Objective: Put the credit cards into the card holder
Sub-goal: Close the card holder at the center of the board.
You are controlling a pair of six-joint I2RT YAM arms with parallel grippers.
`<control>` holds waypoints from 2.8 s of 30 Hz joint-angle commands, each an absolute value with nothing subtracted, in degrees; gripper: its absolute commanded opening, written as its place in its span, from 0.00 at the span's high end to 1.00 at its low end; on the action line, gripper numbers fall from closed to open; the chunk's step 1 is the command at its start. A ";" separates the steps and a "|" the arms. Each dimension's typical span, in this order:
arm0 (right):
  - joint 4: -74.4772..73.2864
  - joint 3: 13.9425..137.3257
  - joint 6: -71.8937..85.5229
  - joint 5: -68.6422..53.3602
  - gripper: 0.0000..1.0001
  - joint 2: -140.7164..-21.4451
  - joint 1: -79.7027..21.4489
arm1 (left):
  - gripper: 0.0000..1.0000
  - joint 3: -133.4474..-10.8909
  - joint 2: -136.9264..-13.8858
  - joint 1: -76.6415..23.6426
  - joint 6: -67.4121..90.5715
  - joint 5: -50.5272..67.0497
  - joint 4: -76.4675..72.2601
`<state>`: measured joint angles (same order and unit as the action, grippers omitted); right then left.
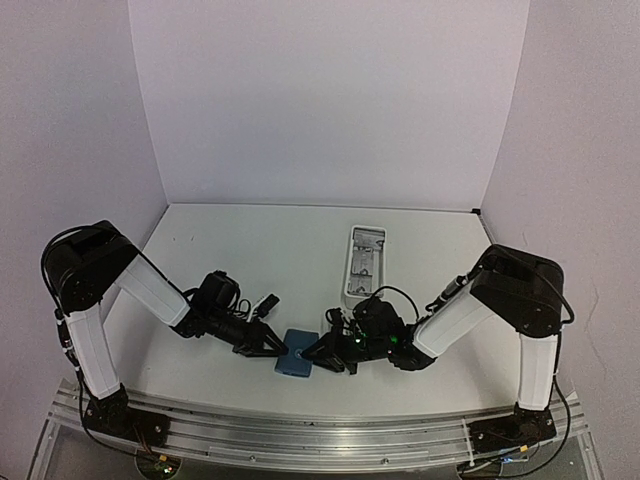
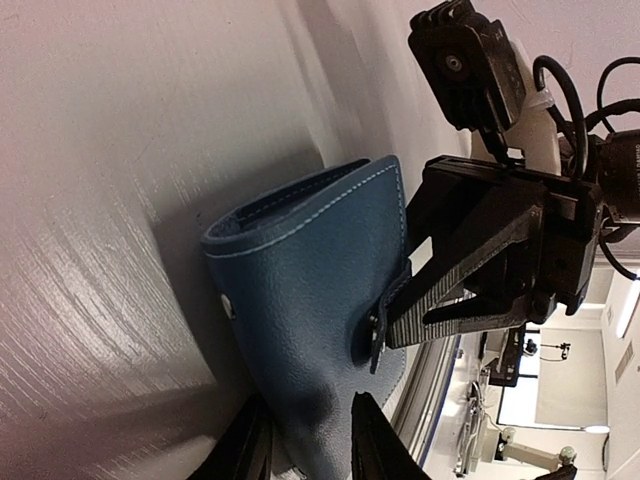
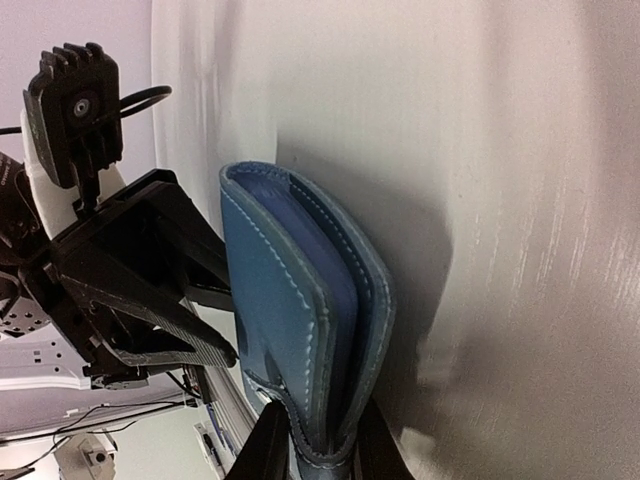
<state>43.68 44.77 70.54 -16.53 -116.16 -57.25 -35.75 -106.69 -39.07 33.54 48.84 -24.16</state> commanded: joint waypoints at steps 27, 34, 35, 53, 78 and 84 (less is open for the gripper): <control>33.51 63.07 34.48 -15.27 1.00 -96.93 -55.56 | 0.28 -36.62 -71.47 -22.63 11.23 70.74 -10.65; 33.49 68.85 28.61 -18.66 1.00 -95.67 -56.03 | 0.24 -45.44 -67.41 -23.03 9.84 70.18 -13.13; 33.44 69.18 28.29 -18.31 1.00 -95.64 -56.17 | 0.23 -46.19 -67.35 -23.42 10.15 70.32 -13.50; 28.18 73.39 22.15 -13.10 1.00 -95.70 -60.18 | 0.58 -52.83 -68.21 -30.84 14.78 65.12 -18.79; 30.01 71.18 25.29 -12.06 1.00 -94.19 -59.58 | 0.61 -53.44 -67.46 -30.74 6.30 68.84 -5.67; 31.00 71.33 25.92 -13.05 1.00 -94.50 -59.57 | 0.83 -53.28 -67.39 -30.76 5.19 67.66 -4.92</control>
